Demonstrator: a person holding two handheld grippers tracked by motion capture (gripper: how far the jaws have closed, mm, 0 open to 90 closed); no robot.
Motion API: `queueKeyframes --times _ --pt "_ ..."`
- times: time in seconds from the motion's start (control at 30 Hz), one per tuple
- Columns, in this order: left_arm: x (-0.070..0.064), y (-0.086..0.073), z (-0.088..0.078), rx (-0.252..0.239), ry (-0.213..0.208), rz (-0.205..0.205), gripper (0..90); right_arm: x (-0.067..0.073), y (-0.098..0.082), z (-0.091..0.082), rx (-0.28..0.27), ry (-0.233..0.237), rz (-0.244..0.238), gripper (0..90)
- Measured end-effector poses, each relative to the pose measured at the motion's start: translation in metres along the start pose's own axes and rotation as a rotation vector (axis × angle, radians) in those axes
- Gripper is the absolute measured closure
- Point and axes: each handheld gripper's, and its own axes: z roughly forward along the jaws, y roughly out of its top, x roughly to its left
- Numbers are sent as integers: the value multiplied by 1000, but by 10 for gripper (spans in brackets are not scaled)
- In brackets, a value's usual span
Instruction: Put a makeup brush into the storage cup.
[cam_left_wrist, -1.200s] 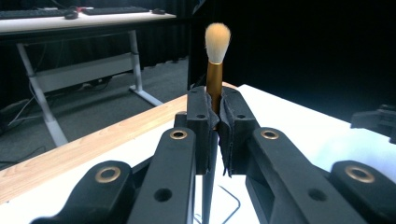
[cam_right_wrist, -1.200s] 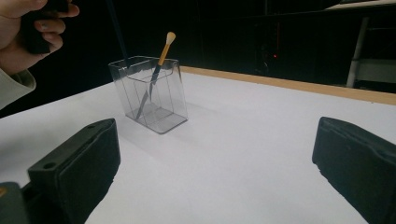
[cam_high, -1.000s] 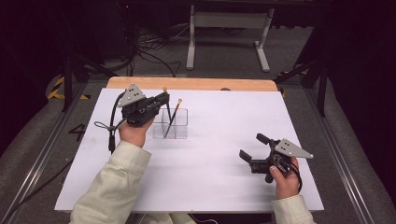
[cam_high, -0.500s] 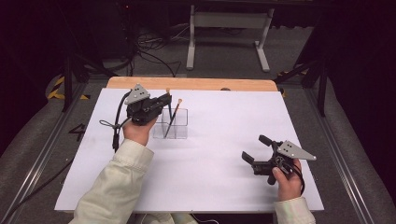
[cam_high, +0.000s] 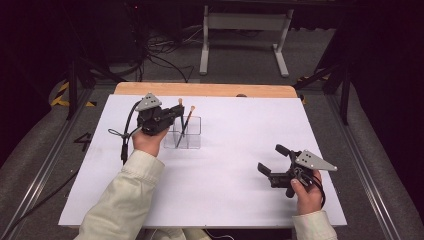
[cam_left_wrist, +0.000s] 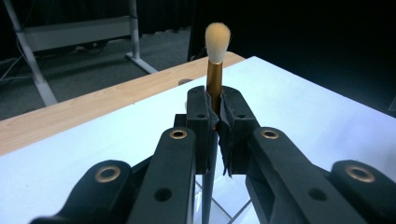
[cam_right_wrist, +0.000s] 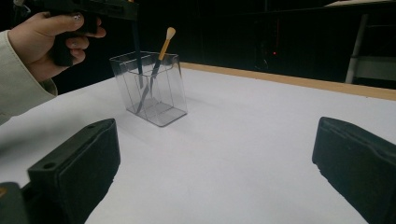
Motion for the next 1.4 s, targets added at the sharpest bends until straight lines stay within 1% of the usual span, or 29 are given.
queueKeyframes --times 0.13,0.23,0.33,0.37,0.43,0.47,0.5,0.6,0.7,0.83,0.9,0.93,1.03,1.1,1.13,1.17,1.2,1.27,1.33,1.4 --pt "2 -2 3 22 -1 -5 834 0 0 0 -2 0 0 15" --pt "2 -3 3 24 -4 -7 833 0 1 -1 -2 3 -2 15" --pt "1 -4 2 19 -2 16 825 -1 1 0 -5 3 0 15" --pt "1 -4 2 10 -3 33 815 -1 2 0 -5 2 1 16" --pt "1 -5 1 -15 -6 45 555 -1 3 1 -3 6 -3 15" --pt "2 -6 -1 -14 -12 49 435 -1 3 1 -5 6 -7 15" --pt "4 -6 -3 -18 -25 46 356 -1 4 2 -6 6 -4 15" --pt "6 -7 -11 -26 -41 34 242 -3 7 4 -10 12 -11 15" --pt "4 -8 -24 -38 -47 36 197 -5 10 7 -12 15 -14 15" --pt "-1 -10 -42 -59 -58 42 174 -8 13 13 -11 30 -20 15" --pt "-5 -13 -51 -67 -59 60 165 -10 16 15 -14 35 -20 15" --pt "-5 -13 -51 -67 -59 60 155 -10 16 15 -14 35 -20 15" --pt "-9 -18 -63 -89 -79 81 141 -14 20 18 -12 43 -21 15" --pt "-10 -23 -71 -91 -77 91 133 -16 23 19 -14 45 -20 15" --pt "-9 -26 -75 -97 -80 84 126 -18 24 20 -14 48 -19 15" --pt "-9 -26 -75 -97 -80 84 123 -21 24 21 -15 47 -18 15" --pt "-8 -31 -81 -101 -87 68 121 -22 25 21 -13 47 -14 15" --pt "-6 -35 -87 -115 -92 53 118 -24 25 23 -14 49 -17 15" --pt "-5 -36 -90 -116 -92 51 115 -25 25 23 -14 52 -13 15" --pt "-5 -41 -97 -122 -94 50 110 -27 26 24 -12 56 -9 15"
